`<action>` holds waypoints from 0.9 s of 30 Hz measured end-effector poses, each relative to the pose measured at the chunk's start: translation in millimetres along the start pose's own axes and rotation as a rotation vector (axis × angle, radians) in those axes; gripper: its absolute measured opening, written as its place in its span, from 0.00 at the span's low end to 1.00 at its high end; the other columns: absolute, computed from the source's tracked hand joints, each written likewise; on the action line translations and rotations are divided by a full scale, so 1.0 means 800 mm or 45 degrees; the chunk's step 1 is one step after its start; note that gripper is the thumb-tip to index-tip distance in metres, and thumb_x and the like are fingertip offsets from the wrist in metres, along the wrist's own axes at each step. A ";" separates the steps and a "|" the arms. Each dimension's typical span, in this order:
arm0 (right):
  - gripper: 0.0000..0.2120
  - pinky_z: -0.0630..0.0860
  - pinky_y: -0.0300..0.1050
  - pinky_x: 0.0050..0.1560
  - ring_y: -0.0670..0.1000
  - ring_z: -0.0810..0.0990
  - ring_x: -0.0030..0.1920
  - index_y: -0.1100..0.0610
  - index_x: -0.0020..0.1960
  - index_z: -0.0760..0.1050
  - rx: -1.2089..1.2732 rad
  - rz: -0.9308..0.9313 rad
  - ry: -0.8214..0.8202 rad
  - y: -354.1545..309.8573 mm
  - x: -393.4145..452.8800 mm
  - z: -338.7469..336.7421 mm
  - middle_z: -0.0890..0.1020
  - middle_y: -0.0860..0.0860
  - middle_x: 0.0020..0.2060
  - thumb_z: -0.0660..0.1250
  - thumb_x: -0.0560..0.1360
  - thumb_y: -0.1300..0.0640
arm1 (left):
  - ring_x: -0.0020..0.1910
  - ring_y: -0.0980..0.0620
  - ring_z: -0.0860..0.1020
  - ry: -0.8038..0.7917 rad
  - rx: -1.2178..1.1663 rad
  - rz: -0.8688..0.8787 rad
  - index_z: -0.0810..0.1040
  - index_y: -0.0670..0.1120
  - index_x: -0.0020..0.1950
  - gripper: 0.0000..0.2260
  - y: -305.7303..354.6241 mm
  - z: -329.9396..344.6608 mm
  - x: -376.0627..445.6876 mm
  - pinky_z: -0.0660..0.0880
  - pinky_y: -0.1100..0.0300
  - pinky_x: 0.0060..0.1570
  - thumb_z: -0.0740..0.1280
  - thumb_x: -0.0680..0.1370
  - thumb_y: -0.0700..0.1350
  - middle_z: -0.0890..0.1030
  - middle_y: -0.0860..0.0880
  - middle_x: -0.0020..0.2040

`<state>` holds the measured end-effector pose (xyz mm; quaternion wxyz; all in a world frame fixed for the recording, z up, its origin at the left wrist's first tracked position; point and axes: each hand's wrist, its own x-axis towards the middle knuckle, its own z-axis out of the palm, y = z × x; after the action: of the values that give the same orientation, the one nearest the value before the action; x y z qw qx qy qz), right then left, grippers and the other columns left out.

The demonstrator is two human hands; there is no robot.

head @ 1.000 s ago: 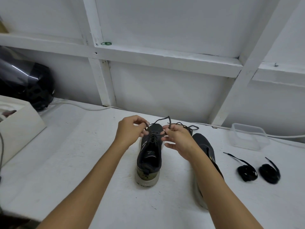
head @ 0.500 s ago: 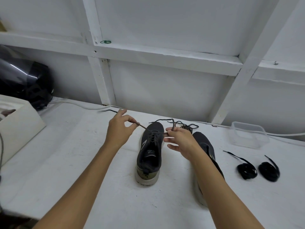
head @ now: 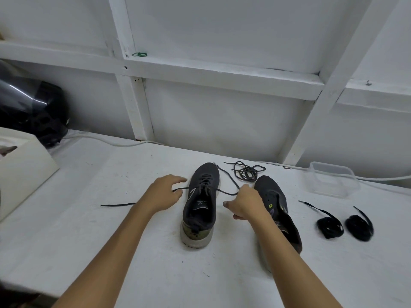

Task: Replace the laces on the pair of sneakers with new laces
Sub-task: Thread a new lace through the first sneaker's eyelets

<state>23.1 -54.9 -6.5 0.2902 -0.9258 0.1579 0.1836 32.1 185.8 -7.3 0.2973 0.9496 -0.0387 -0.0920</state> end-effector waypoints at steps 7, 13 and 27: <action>0.11 0.73 0.45 0.61 0.52 0.77 0.61 0.49 0.60 0.81 -0.033 -0.554 0.031 -0.013 0.012 0.008 0.78 0.48 0.63 0.71 0.78 0.53 | 0.46 0.58 0.82 -0.034 -0.233 0.120 0.83 0.53 0.61 0.10 0.024 0.011 0.002 0.76 0.64 0.49 0.67 0.81 0.46 0.83 0.57 0.52; 0.17 0.70 0.43 0.39 0.51 0.78 0.46 0.52 0.42 0.79 -0.302 -0.508 0.123 -0.012 0.001 -0.004 0.81 0.48 0.45 0.65 0.80 0.40 | 0.41 0.59 0.79 0.082 -0.182 0.089 0.83 0.54 0.46 0.04 0.003 0.009 -0.002 0.73 0.62 0.43 0.69 0.79 0.48 0.83 0.58 0.42; 0.15 0.83 0.43 0.44 0.47 0.86 0.45 0.51 0.67 0.77 0.160 -0.477 -0.255 -0.008 0.000 -0.007 0.85 0.48 0.53 0.66 0.80 0.52 | 0.39 0.59 0.83 -0.130 -0.343 0.015 0.82 0.55 0.51 0.09 0.008 0.011 -0.012 0.73 0.61 0.42 0.68 0.79 0.58 0.84 0.56 0.47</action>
<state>27.3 -53.0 0.7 0.3904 -0.8963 -0.0352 0.2073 21.0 177.3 -9.3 0.4203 0.8949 -0.0466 -0.1427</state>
